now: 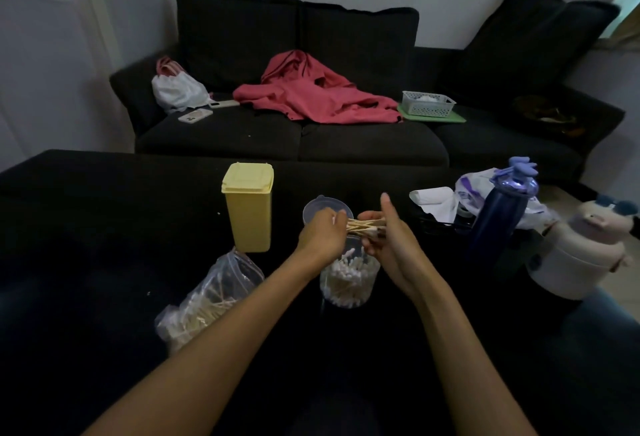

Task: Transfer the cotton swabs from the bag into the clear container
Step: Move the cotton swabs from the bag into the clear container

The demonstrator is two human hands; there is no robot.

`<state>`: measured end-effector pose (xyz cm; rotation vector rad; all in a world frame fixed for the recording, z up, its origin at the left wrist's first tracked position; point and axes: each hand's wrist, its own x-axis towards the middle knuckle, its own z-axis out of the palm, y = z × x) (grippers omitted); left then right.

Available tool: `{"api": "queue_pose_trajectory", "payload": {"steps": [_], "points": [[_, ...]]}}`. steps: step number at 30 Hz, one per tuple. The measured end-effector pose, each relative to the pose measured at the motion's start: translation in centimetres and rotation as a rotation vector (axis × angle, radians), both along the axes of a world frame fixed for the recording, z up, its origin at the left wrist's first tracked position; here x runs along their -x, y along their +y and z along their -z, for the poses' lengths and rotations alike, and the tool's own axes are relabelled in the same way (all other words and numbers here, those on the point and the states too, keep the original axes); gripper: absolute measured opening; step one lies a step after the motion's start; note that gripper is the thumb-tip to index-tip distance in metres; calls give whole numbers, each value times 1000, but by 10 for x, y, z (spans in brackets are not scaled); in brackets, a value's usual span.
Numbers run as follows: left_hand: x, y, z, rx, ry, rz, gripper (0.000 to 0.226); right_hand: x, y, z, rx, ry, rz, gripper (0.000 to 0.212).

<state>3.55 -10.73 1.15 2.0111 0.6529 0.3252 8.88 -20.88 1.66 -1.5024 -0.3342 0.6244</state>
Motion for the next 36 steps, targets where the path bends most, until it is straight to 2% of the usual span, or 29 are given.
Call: {"api": "queue_pose_trajectory", "payload": {"steps": [4,7,12,17,21,24,28,30,32,34,36], "points": [[5,-6,-2,-200,-93,-15,28,4,8,6,120,-94,183,39],[5,-7,-1,-136,-135,-7,29,5,11,10,177,-242,244,35],[1,-11,3,-17,-106,24,35,10,7,6,103,-438,236,32],[6,-1,1,15,-147,31,45,7,2,7,41,-414,60,19],[10,6,-5,114,-150,141,46,6,-6,3,-54,-353,-15,31],[11,7,-11,228,-47,206,40,8,-14,-3,-52,-424,-41,15],[13,9,-14,279,124,269,40,8,-16,-3,-20,-436,-45,12],[15,10,-11,219,125,251,42,9,-16,-2,6,-427,-35,12],[17,17,-4,76,124,128,41,7,-20,-3,8,-409,4,12],[23,30,5,-61,220,73,26,3,-25,-4,7,-404,40,13],[31,38,11,-71,354,161,16,0,-28,-6,21,-409,55,13]]}}
